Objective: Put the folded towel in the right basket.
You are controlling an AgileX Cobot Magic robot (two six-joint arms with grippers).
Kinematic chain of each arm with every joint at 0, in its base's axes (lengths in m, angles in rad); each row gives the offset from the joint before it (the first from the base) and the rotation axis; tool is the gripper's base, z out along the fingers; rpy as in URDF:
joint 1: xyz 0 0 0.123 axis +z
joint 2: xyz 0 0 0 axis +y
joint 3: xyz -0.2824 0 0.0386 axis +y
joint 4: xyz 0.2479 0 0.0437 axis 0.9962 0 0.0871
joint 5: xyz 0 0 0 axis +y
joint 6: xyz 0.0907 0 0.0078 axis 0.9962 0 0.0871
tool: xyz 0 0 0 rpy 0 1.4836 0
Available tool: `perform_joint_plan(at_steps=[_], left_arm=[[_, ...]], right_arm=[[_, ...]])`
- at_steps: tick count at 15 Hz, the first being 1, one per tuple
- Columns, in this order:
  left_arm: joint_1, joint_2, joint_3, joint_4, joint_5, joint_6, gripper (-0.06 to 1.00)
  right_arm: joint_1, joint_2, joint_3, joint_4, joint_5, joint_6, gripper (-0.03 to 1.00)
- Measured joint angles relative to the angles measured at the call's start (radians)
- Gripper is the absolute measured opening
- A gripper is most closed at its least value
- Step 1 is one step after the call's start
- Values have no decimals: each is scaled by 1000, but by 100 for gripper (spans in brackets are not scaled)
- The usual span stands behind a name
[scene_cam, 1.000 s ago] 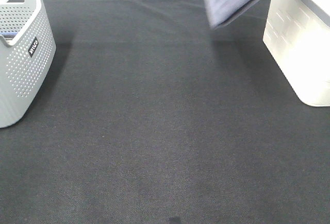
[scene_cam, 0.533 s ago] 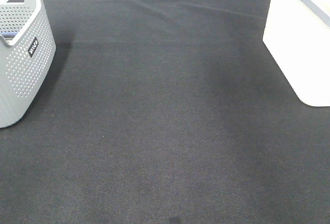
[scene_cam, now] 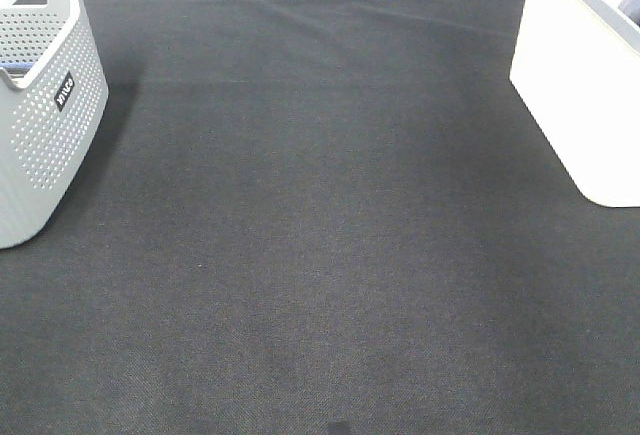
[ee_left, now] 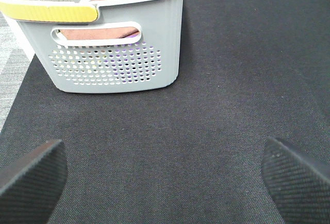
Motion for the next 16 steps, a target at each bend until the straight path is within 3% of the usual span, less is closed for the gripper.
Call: perform_joint_plan(at_steps=[3, 5, 7, 11, 16], left_arm=[[0, 0, 0, 0, 0, 0, 97], [0, 0, 0, 0, 0, 0, 97], [0, 0, 0, 0, 0, 0, 97], [0, 0, 0, 0, 0, 0, 97], [0, 0, 0, 0, 0, 0, 97]], right_arm=[[0, 35, 2, 8, -1, 5, 49], [0, 38, 2, 28, -1, 5, 63], [6, 32, 2, 95, -1, 6, 66], [107, -45, 18, 96, -3, 80, 66], [258, -341, 331, 41, -4, 121, 66]])
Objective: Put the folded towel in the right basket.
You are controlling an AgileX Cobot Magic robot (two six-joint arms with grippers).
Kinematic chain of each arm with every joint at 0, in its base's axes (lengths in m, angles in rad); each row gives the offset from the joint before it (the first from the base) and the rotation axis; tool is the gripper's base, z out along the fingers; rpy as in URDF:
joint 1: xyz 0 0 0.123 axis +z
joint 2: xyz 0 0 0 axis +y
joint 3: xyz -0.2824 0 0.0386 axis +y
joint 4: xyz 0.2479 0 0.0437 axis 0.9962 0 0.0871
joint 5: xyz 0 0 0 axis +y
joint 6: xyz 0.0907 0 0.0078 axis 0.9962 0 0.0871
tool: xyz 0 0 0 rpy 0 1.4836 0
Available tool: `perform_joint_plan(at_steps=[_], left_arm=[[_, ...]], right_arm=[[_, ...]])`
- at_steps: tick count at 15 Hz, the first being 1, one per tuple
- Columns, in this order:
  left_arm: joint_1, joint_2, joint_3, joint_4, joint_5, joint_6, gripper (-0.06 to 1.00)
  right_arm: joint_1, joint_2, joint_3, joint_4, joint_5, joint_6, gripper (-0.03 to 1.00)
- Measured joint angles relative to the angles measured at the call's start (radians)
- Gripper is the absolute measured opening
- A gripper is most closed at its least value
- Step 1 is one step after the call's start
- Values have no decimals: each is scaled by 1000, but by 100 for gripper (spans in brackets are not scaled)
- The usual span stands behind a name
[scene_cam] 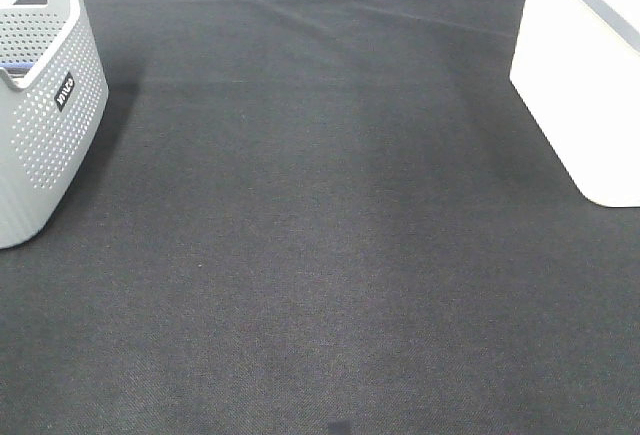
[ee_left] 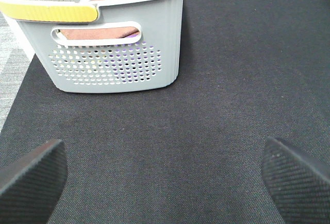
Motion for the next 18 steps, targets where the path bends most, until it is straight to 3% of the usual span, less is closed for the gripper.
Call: perform_joint_plan(at_steps=[2, 7, 11, 18], left_arm=[[0, 0, 0, 0, 0, 0, 97], [0, 0, 0, 0, 0, 0, 97], [0, 0, 0, 0, 0, 0, 97], [0, 0, 0, 0, 0, 0, 97]], right_arm=[[13, -68, 90, -15, 0, 8, 66], [17, -538, 693, -137, 0, 20, 66], [17, -939, 1060, -182, 1, 39, 66], [17, -1523, 1399, -184, -28, 25, 66]])
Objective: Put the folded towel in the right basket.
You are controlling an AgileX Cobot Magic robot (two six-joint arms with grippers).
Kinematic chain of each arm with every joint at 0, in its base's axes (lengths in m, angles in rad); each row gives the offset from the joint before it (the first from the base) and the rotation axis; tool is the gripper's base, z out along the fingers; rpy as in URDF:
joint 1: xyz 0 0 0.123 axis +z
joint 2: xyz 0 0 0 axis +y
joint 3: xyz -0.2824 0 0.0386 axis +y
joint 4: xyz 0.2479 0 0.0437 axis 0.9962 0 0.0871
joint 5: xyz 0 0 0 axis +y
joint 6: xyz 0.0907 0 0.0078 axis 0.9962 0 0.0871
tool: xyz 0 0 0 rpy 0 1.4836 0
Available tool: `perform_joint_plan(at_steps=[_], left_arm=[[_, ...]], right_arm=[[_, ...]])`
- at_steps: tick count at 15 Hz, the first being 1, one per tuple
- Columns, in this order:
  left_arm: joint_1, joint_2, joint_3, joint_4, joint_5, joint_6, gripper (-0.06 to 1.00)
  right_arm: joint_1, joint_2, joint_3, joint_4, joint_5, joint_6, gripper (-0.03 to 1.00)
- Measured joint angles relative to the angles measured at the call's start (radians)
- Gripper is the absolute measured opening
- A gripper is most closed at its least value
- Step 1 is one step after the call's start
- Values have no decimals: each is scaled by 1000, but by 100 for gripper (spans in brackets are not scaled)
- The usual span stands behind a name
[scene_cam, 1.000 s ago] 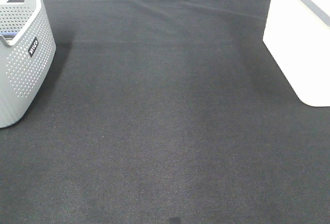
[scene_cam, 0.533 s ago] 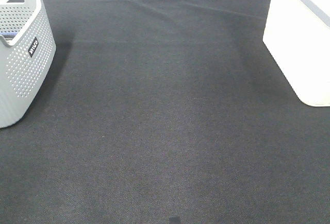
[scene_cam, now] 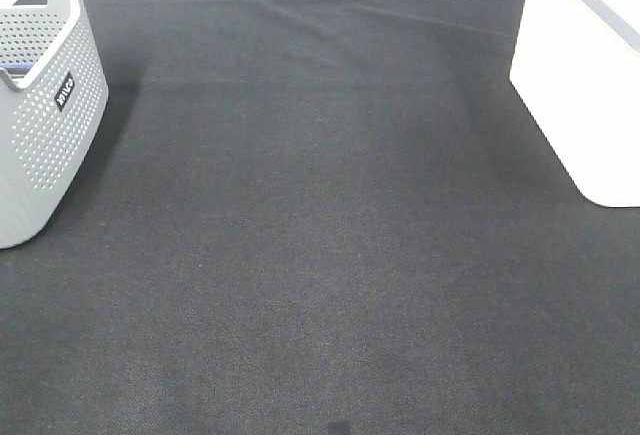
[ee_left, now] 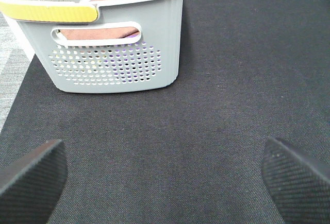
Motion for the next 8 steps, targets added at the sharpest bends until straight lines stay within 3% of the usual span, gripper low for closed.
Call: perform_joint_plan(at_steps=[4, 8], left_arm=[[0, 0, 0, 0, 0, 0, 97], [0, 0, 0, 0, 0, 0, 97]], right_arm=[[0, -179, 68, 0, -106, -29, 66], [0, -179, 77, 0, -124, -30, 66]])
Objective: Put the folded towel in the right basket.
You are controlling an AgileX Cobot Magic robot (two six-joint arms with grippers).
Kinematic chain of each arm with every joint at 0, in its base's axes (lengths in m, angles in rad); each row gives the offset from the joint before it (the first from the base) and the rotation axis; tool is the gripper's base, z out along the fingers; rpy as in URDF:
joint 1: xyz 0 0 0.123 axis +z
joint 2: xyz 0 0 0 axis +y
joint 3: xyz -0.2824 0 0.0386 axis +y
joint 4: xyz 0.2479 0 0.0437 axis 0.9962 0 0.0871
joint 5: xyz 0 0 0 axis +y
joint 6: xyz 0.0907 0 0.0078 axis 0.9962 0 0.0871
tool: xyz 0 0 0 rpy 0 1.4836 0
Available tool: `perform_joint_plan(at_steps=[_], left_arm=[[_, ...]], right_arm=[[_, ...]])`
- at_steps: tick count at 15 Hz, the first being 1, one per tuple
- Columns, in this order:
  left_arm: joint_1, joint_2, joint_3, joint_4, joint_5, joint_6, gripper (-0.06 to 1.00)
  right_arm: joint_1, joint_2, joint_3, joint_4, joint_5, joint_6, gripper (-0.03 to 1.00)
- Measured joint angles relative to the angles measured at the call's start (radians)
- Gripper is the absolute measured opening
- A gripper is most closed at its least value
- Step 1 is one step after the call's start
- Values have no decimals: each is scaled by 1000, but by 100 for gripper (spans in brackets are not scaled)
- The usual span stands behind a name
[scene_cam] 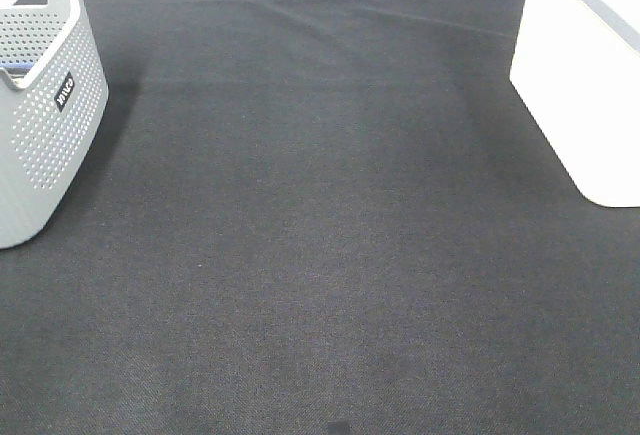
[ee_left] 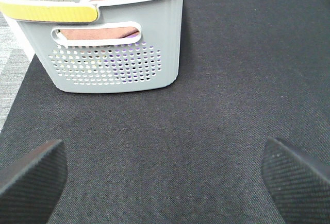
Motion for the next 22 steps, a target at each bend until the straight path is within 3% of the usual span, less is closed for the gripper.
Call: perform_joint_plan(at_steps=[7, 10, 22], left_arm=[[0, 0, 0, 0, 0, 0, 97], [0, 0, 0, 0, 0, 0, 97], [0, 0, 0, 0, 0, 0, 97]], right_arm=[[-5, 0, 0, 0, 0, 0, 66], [-86, -5, 0, 0, 0, 0, 66], [-87, -68, 0, 0, -2, 0, 66]])
